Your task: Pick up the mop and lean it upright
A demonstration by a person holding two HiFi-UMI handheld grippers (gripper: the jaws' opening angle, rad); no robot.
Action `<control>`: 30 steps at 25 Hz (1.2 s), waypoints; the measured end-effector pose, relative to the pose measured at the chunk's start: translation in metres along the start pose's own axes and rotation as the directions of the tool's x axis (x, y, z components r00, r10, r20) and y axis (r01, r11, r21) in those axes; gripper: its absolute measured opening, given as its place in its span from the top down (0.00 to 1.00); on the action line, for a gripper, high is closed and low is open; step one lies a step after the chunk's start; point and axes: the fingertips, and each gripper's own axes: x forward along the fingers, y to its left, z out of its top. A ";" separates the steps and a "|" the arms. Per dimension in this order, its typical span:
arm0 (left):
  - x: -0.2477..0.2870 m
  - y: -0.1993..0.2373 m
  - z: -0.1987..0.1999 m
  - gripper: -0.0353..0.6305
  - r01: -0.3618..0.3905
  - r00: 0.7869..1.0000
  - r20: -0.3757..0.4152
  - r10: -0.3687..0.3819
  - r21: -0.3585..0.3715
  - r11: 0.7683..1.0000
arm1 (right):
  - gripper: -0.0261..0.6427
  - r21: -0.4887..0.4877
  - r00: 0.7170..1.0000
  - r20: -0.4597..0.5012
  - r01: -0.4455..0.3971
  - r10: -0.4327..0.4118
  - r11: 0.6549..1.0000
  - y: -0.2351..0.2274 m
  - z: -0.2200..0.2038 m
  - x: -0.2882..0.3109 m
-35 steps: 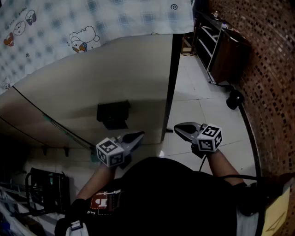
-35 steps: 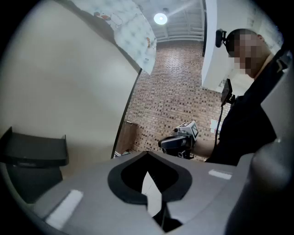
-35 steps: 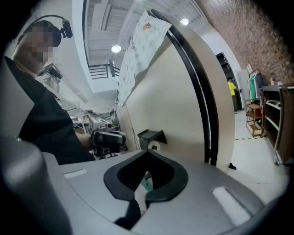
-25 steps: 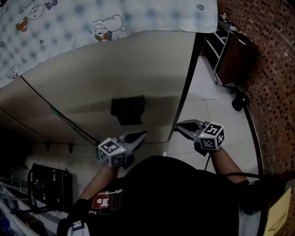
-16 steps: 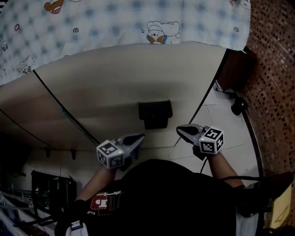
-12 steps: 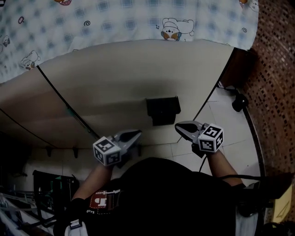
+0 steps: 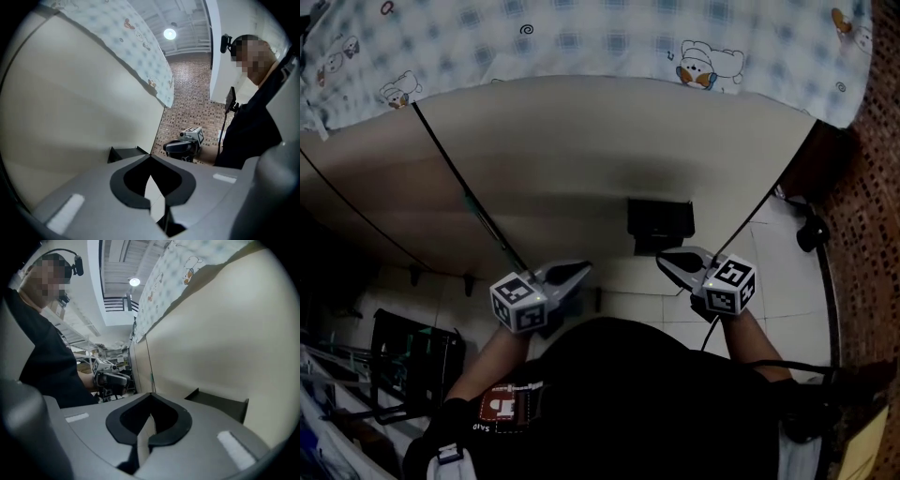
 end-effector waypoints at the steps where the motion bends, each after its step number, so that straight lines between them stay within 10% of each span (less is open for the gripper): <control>1: -0.003 0.001 -0.002 0.95 -0.017 1.000 -0.007 0.017 0.008 1.000 | 0.94 -0.006 1.000 0.002 -0.016 0.016 1.000 0.000 0.000 0.002; 8: -0.017 0.014 0.006 0.95 -0.046 0.999 0.018 0.046 -0.016 0.999 | 0.94 0.010 0.998 -0.014 -0.060 0.060 0.998 0.001 -0.006 0.030; 30: -0.197 0.170 0.037 0.95 0.174 0.984 -0.024 -0.174 0.023 0.984 | 0.94 0.071 0.981 0.011 0.192 -0.193 0.979 0.104 0.043 0.217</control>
